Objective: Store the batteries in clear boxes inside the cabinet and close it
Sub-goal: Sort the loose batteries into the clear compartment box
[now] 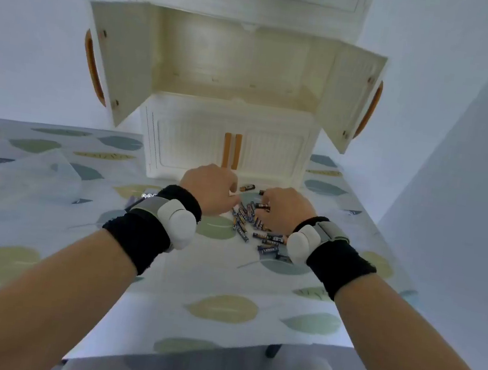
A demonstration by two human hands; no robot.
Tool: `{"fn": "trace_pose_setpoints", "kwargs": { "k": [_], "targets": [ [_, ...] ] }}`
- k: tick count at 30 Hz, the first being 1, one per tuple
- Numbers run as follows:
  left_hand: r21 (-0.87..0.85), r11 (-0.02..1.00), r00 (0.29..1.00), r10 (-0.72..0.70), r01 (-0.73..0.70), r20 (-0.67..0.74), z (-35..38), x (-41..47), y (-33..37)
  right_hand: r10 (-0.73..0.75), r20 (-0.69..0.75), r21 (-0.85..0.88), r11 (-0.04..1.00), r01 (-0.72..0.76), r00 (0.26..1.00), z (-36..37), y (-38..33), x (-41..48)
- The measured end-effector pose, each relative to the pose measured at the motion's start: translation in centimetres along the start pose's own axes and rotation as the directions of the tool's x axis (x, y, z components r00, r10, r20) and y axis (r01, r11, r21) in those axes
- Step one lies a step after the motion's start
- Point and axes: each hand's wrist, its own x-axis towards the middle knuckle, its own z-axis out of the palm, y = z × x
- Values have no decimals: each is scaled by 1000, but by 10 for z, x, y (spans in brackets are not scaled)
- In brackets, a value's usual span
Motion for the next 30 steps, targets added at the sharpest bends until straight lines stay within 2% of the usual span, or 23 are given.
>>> {"fn": "trace_pose_setpoints", "kwargs": {
  "k": [9, 13, 17, 22, 26, 30],
  "targets": [
    [-1, 996, 994, 85, -86, 72, 21, -25, 38, 53, 134, -32, 998, -49, 990, 22, 37, -49],
    [-16, 994, 987, 108, -107, 118, 37, -31, 54, 19, 209, -30, 999, -13, 978, 40, 45, -65],
    [-15, 994, 983, 111, -110, 146, 54, -29, 57, 0, 155, -52, 999, 8, 988, 54, 47, -65],
    [-10, 995, 985, 97, -97, 142, 67, -8, 44, 9, 205, -69, 998, 6, 979, 59, 46, -51],
    [-15, 996, 991, 86, -85, 100, 72, 11, 39, -5, 81, -20, 1000, 6, 997, 52, 46, -33],
    [-46, 997, 995, 65, -62, 74, 86, 34, 39, -36, 89, -9, 999, 37, 995, 57, 47, -12]
  ]
}}
